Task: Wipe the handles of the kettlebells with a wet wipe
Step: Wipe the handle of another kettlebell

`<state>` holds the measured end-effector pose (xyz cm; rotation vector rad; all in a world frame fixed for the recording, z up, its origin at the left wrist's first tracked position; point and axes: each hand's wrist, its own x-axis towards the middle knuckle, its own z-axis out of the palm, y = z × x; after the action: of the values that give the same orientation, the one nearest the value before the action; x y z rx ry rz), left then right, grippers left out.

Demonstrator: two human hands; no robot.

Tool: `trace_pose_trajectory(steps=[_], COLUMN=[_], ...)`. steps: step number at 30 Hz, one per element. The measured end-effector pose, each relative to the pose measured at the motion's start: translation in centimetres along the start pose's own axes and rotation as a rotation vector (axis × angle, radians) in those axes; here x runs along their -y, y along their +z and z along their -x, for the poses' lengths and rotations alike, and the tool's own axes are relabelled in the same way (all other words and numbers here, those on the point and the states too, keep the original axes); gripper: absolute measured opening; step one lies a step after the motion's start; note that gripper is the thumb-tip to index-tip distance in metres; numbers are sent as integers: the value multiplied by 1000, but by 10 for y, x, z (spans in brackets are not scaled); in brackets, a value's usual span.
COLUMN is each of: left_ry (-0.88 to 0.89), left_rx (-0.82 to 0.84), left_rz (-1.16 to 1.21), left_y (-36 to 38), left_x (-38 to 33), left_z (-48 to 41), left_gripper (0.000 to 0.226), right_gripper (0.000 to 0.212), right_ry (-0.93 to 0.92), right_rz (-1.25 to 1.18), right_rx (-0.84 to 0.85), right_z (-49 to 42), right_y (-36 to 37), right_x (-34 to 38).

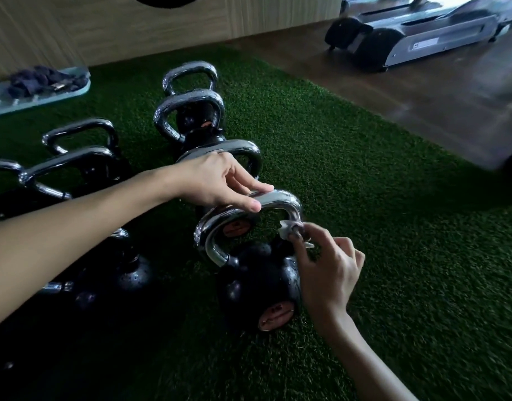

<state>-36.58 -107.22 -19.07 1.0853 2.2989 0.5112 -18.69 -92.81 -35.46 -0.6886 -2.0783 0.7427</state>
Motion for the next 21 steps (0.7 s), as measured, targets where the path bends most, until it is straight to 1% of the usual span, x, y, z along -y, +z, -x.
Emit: trace_pose_trajectory(steps=[3, 6, 9, 11, 13, 16, 18, 21], left_ry=[-2, -13, -26, -16, -6, -15, -15, -16], left_rx=[8, 23, 116, 202, 257, 299, 318, 333], left_rz=[17, 7, -3, 2, 34, 76, 59, 76], left_y=[-2, -8, -19, -26, -31, -37, -40, -42], left_x=[1, 3, 8, 14, 21, 30, 31, 31], left_z=[-5, -10, -13, -15, -19, -22, -24, -26], left_gripper=[42, 41, 44, 49, 55, 60, 61, 61], right_gripper=[16, 17, 19, 21, 22, 23, 23, 21], right_ry=[18, 19, 19, 18, 56, 123, 95, -21], right_rz=[-28, -137, -184, -181, -197, -248, -252, -175], right_rx=[-6, 5, 14, 21, 16, -6, -19, -52], right_z=[0, -25, -48, -48, -41, -41, -46, -46], right_y=[6, 14, 22, 26, 29, 35, 40, 44], right_x=[-7, 2, 13, 15, 13, 21, 35, 52])
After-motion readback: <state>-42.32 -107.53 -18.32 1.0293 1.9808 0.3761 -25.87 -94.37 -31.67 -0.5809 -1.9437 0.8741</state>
